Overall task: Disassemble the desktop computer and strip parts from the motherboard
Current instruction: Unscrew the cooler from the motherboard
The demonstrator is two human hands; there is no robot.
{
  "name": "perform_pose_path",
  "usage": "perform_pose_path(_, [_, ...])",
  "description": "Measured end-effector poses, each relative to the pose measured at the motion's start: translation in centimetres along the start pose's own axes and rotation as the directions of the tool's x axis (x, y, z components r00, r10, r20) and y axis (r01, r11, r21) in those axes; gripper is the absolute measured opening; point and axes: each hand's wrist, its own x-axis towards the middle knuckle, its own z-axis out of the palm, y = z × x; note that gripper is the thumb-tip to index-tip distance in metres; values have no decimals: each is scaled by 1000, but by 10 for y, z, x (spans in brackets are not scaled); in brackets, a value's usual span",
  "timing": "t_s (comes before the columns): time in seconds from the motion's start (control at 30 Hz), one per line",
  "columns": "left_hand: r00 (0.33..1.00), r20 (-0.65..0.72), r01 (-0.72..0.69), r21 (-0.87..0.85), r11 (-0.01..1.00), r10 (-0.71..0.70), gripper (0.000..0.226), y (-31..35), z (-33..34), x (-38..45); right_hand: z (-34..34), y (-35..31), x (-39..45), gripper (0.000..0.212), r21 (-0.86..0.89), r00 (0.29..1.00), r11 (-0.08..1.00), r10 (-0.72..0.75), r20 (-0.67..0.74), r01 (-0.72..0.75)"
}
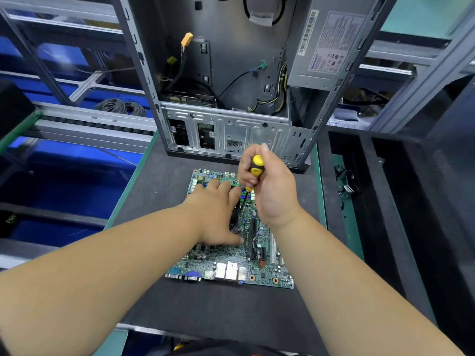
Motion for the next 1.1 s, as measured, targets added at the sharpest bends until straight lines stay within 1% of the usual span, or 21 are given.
perform_pose_path(0.07, [1000,-2,1,-11,1000,-1,106,0,-1,0,-1,-2,2,38,39,1000,999,8,2,-8])
perform_pose_path(0.17, [1000,0,-2,-35,999,2,104,-1,-3,-1,-1,-2,0,24,-51,999,999,-9,-33,7])
perform_pose_path(0.23, [1000,-12,-10,-43,999,9,103,-1,-3,-2,-1,-3,-3,23,-111,997,994,-3,-80,-6])
perform_pose_path(0.33, [1000,-22,-17,-39,999,16,105,-1,-3,-2,0,-6,-6,23,-142,984,990,-8,-176,-18])
perform_pose_path(0.43, [1000,-9,-11,-28,1000,10,109,-1,-5,-2,3,-4,-6,26,-153,956,988,-64,-287,20])
perform_pose_path(0.5, [1000,-4,-12,-22,1000,11,108,0,-5,-1,5,0,-6,27,-149,946,988,-93,-309,48])
perform_pose_path(0.57, [1000,-10,-15,-25,1000,14,105,0,-4,-1,8,4,-5,34,-126,952,989,-110,-285,76])
perform_pose_path(0.63, [1000,-13,-15,-27,1000,15,105,-1,-4,-1,10,6,0,43,-76,968,993,-105,-226,90])
perform_pose_path(0.73, [1000,-21,-14,-38,999,13,105,-1,-3,-1,10,2,12,50,18,996,999,-50,-69,51])
perform_pose_path(0.8, [1000,-29,-12,-49,999,11,103,-1,-2,-1,7,-2,19,45,32,1000,999,-8,30,7])
perform_pose_path(0.87, [999,-37,-11,-53,999,9,102,-1,-1,-1,5,-3,19,27,-2,997,1000,4,78,-4])
perform_pose_path(0.93, [999,-43,-11,-50,999,9,103,-1,0,-1,2,-3,14,17,-17,998,1000,16,55,-15])
perform_pose_path(1.1, [999,-47,-20,-40,999,18,104,-2,1,0,-5,-6,2,21,-121,992,991,39,-118,-53])
